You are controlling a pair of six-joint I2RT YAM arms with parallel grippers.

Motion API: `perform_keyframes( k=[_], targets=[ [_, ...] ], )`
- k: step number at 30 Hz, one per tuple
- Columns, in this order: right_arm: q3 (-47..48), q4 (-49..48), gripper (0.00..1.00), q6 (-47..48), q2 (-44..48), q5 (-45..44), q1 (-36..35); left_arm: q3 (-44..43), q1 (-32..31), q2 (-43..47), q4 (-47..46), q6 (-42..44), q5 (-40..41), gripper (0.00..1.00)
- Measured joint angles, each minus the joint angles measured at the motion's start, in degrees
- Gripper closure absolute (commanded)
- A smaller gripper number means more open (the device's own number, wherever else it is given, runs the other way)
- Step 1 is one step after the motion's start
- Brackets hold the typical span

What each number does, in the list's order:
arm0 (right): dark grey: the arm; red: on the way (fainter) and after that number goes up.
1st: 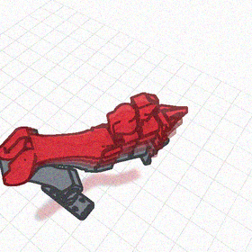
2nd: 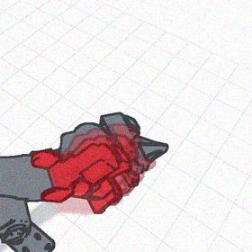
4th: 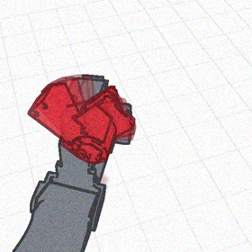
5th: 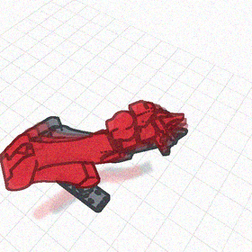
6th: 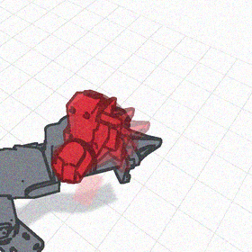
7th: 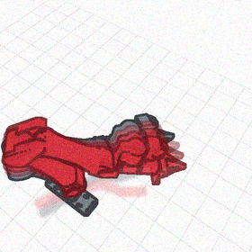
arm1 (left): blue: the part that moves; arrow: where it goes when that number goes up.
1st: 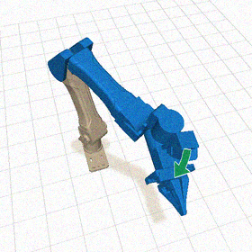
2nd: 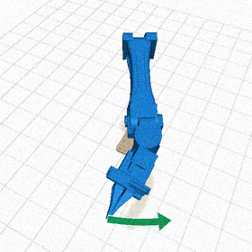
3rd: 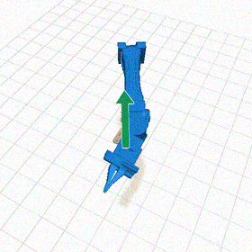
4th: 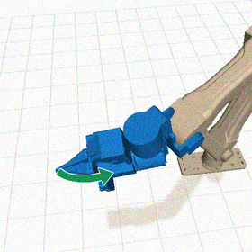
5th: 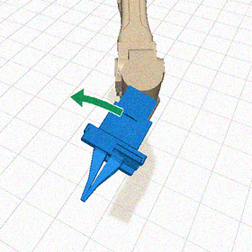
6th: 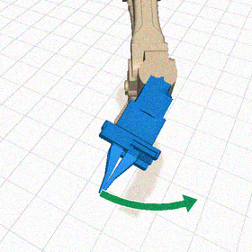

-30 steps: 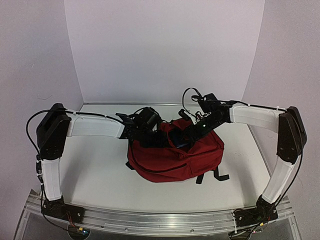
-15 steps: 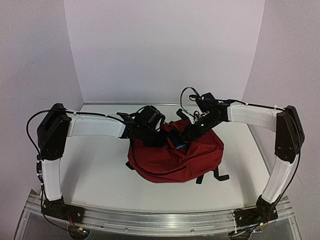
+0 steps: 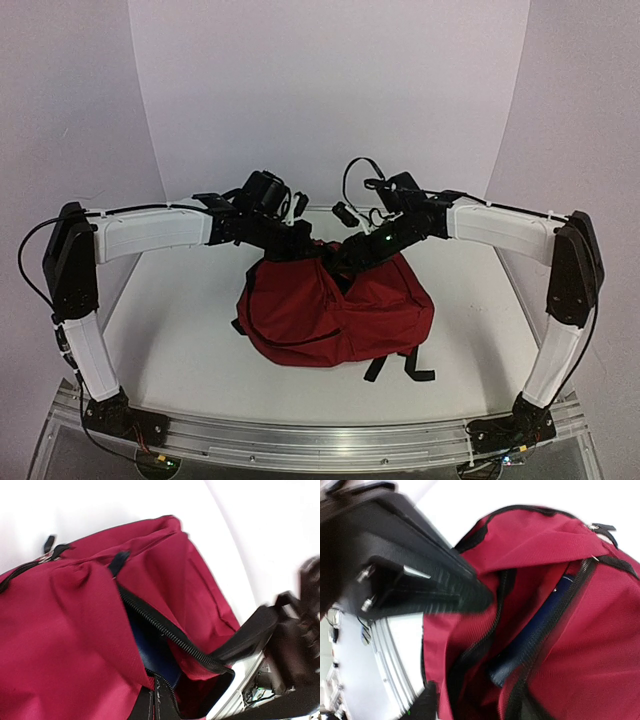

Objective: Pack the student bag
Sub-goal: Adjust the student bag at the center of the board.

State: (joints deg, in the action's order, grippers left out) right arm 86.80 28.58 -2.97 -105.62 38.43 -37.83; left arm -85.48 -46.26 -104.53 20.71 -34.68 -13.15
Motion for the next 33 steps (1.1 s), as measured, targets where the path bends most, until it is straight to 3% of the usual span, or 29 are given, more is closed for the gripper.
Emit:
perform_keyframes(
  k=[2,4,8,13,21,27,33],
  targets=[
    [-0.4,-0.2,0.17,0.3,0.7,1.4,1.7,1.1,1.6,0.4,0.1,-0.1,-1.0,1.00],
    [-0.8,0.4,0.13,1.9,2.1,2.2,4.9,1.4,2.5,0.4,0.3,0.1,-1.4,1.00],
    [-1.3,1.7,0.16,7.8,5.9,-2.3,11.5,1.4,2.9,0.4,0.5,0.7,-1.7,1.00],
    [-4.8,3.1,0.25,14.2,6.8,-6.6,11.9,-3.3,3.4,-2.2,4.2,2.5,-2.3,1.00],
    [-12.6,7.2,0.27,17.9,1.1,1.6,10.0,-18.3,5.5,-11.9,11.3,5.9,-4.9,1.00],
    [-12.6,4.4,0.22,16.0,0.8,5.7,2.0,-25.6,6.1,-16.7,13.9,6.4,-7.4,1.00],
    [-8.5,3.3,0.16,13.2,1.3,9.6,-9.0,-24.0,6.0,-16.5,14.7,6.9,-7.9,1.00]
  ],
)
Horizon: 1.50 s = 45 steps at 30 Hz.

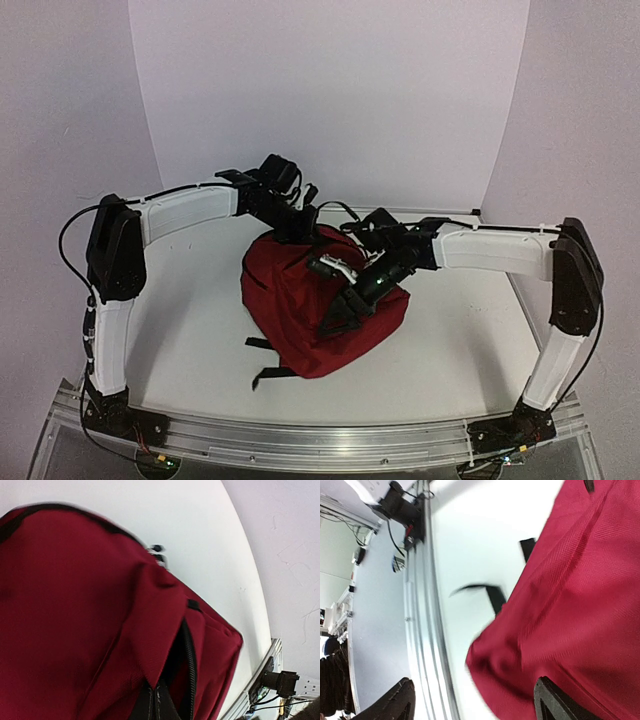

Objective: Pack the student bag
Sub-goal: Adjust the student bag at the center of the board.

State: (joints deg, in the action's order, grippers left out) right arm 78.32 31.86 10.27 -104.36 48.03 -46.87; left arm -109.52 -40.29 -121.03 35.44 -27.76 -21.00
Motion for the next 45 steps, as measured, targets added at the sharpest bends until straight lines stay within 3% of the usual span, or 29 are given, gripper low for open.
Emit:
perform_keyframes(
  k=[2,5,8,11,18,23,30,34,38,41,45],
  targets=[
    [1.1,0.4,0.16,-0.2,1.6,1.1,1.3,2.3,0.0,0.8,-0.7,0.3,0.2,0.99],
    [3.3,0.9,0.17,-0.3,4.6,1.0,9.3,4.3,-0.2,1.6,-1.0,0.8,0.8,0.99],
    [4.9,0.1,0.22,0.7,6.1,-3.6,17.9,4.3,-0.3,1.6,-1.1,1.1,1.6,0.98],
    [3.5,-0.2,0.27,2.3,6.4,-8.8,21.1,4.3,-0.3,1.6,-1.0,1.7,2.0,0.97],
    [-4.2,0.8,0.41,3.6,1.3,-7.1,18.4,1.0,-0.3,1.6,2.0,5.0,4.3,0.97],
    [-6.4,0.6,0.41,3.6,-0.8,-3.4,15.3,-4.3,-0.3,1.2,5.1,8.1,6.2,0.96],
    [-6.2,0.5,0.35,2.2,-0.6,4.7,3.5,-5.6,-0.3,0.9,6.9,10.5,8.1,0.94],
    [-6.2,1.2,0.34,1.7,1.4,9.0,2.1,-4.3,-0.3,1.2,6.9,11.4,9.2,0.74],
    [-5.5,1.3,0.36,0.9,5.4,11.3,9.0,1.9,-0.5,4.5,6.1,12.3,9.5,0.50],
    [-4.0,0.6,0.38,-0.1,6.7,10.1,18.0,5.1,-1.8,7.9,6.1,14.3,11.5,0.46],
    [-4.0,-1.1,0.39,-3.0,6.7,6.2,25.6,5.2,-8.1,11.0,6.0,16.6,17.9,0.45]
  ],
)
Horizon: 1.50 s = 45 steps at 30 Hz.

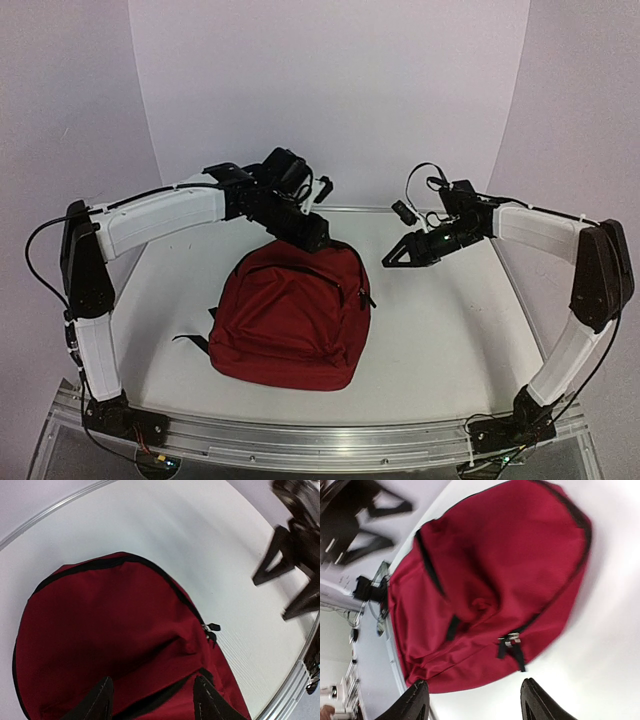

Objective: Pack the student bag
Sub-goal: Adjust the student bag at the center of the board, then zip the student bag at the center of the board.

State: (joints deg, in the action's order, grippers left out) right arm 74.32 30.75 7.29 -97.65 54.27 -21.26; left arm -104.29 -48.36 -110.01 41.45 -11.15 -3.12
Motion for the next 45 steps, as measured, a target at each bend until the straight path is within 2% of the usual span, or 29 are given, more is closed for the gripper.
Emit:
perform_keyframes(
  k=[6,10,18,25,32,37,45],
  targets=[
    [-2.6,-2.5,0.39,-3.4,0.0,-2.4,0.4,-0.6,-11.2,-0.8,0.9,1.1,7.2,0.45],
    [-4.6,-3.8,0.39,-4.9,0.0,-2.4,0.1,-6.4,-16.0,-7.0,4.1,2.0,13.3,0.44],
    [-6.0,-5.1,0.39,-6.0,0.0,-2.9,0.1,-20.6,-21.7,-22.9,15.0,5.1,31.9,0.28],
    [-6.6,-5.3,0.39,-6.2,0.0,-3.8,0.3,-22.5,-24.2,-26.3,21.4,6.1,45.4,0.26],
    [-6.6,-5.6,0.39,-6.5,0.0,-4.0,0.2,-22.5,-24.1,-27.4,24.3,6.9,52.7,0.36],
    [-6.6,-5.7,0.39,-6.6,0.0,-4.4,0.2,-22.1,-23.6,-27.5,24.3,6.5,52.8,0.58],
    [-6.6,-5.9,0.39,-6.7,-0.2,-5.1,0.2,-14.9,-21.7,-23.0,18.2,5.3,47.0,0.62]
  ],
)
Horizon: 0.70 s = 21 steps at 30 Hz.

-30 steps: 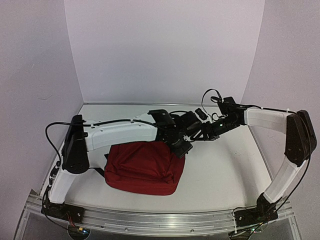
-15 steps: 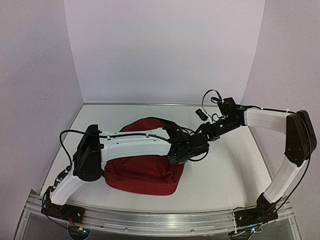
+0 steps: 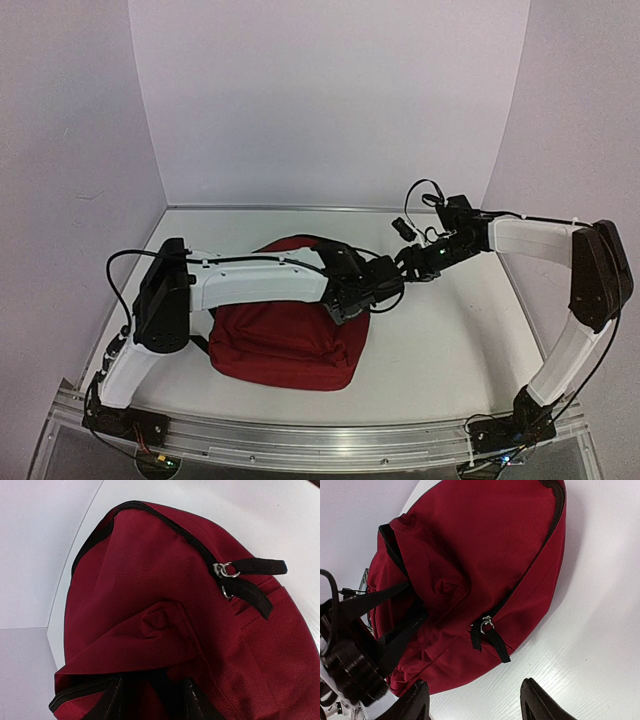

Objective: Pack the student bag
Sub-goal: Zip the student bag at the center of the board.

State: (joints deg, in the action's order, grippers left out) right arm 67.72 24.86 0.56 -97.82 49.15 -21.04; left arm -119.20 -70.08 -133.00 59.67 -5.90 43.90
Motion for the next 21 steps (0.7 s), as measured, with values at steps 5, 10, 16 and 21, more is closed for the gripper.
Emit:
perform_keyframes(
  k=[5,10,16,21],
  targets=[
    [0.0,0.0,0.38,0.0,0.0,0.0,0.0,4.1,2.6,5.0,-4.7,-1.8,-5.4,0.62],
    [0.0,0.0,0.38,0.0,0.0,0.0,0.0,8.5,5.4,9.6,-9.5,-3.3,-11.3,0.66],
    [0.0,0.0,0.38,0.0,0.0,0.0,0.0,12.0,8.2,12.1,-13.7,-4.9,-17.5,0.86],
    [0.0,0.0,0.38,0.0,0.0,0.0,0.0,13.2,8.7,12.4,-15.1,-5.3,-21.1,1.00]
  ],
)
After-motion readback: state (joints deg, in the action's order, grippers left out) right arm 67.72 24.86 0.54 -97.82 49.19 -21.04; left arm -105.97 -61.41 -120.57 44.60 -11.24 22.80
